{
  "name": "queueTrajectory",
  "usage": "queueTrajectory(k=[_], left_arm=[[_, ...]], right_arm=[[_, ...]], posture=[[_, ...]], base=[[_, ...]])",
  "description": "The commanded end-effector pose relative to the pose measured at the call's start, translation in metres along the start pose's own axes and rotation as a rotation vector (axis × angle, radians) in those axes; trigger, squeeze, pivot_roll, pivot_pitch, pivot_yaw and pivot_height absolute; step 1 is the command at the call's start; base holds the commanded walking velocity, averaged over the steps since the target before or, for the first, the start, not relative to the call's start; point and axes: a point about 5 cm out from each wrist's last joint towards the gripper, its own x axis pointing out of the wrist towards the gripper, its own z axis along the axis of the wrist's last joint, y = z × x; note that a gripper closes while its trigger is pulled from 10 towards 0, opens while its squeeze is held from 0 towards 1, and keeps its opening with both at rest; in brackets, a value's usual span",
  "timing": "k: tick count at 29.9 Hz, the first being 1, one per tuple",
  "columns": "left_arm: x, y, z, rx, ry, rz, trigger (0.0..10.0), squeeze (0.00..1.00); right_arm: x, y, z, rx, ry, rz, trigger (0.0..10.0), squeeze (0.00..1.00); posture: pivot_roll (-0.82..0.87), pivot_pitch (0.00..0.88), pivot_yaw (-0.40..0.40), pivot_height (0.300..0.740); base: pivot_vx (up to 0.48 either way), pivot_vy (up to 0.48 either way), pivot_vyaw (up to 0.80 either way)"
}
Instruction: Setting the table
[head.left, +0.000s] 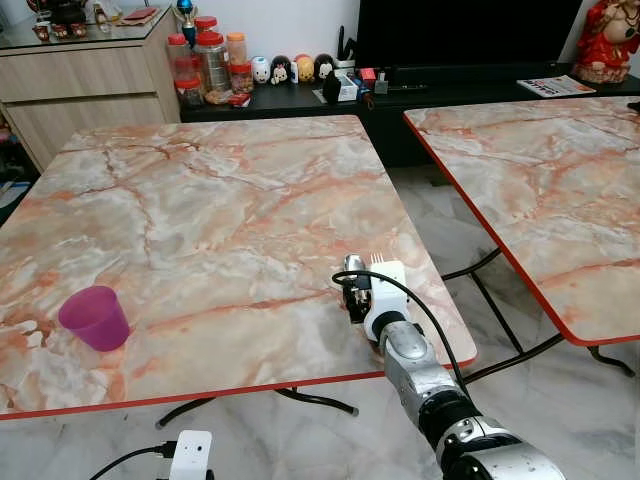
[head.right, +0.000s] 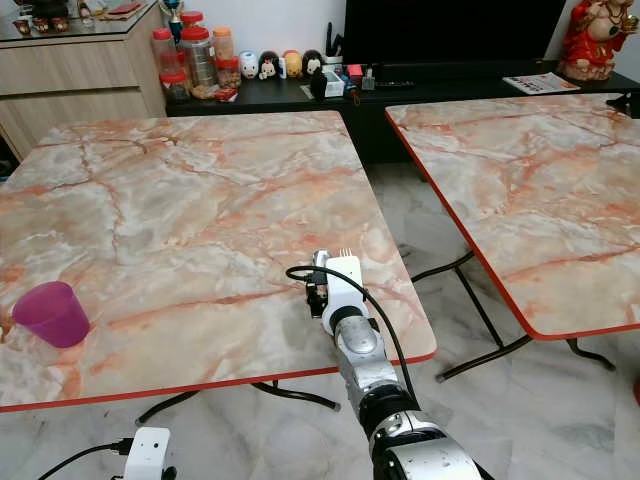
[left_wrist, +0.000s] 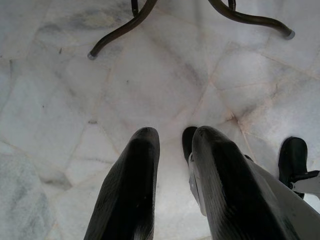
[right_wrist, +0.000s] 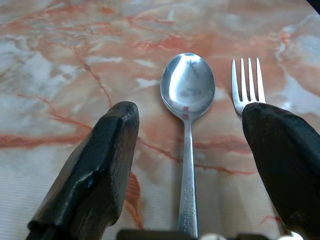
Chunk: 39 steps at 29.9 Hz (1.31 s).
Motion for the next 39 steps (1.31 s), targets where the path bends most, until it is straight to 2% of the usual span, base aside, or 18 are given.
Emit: queueTrajectory(k=[1, 10, 25, 39], left_arm=[[0.0000, 0.0012, -0.0009, 0.017, 0.010, -0.005, 10.0, 0.00], [0.0008, 0.0001, 0.0017, 0.020, 0.006, -0.013, 10.0, 0.00], [0.0010, -0.0021, 0.0026, 0.013, 0.004, -0.023, 10.0, 0.00], [0.0005, -0.0080, -0.0007, 0.012, 0.027, -0.079, 10.0, 0.00]], right_arm=[[0.0018, 0.0005, 0.0006, 0.001, 0.026, -0.010, 10.0, 0.00], [0.0032, 0.0022, -0.0026, 0.047, 0.083, -0.002, 10.0, 0.00], [0.0073, 0.0051, 0.0044, 0.029, 0.109, -0.002, 10.0, 0.00], [0.0058, 0.0015, -0.0042, 0.006, 0.175, -0.029, 10.0, 0.00]], posture=[[0.04, 0.000, -0.010, 0.740], [0.03, 0.000, -0.006, 0.740], [0.04, 0.000, -0.011, 0.740], [0.04, 0.000, -0.006, 0.740]], base=[[0.000, 0.000, 0.00], [0.000, 0.000, 0.00], [0.000, 0.000, 0.00], [0.000, 0.000, 0.00]])
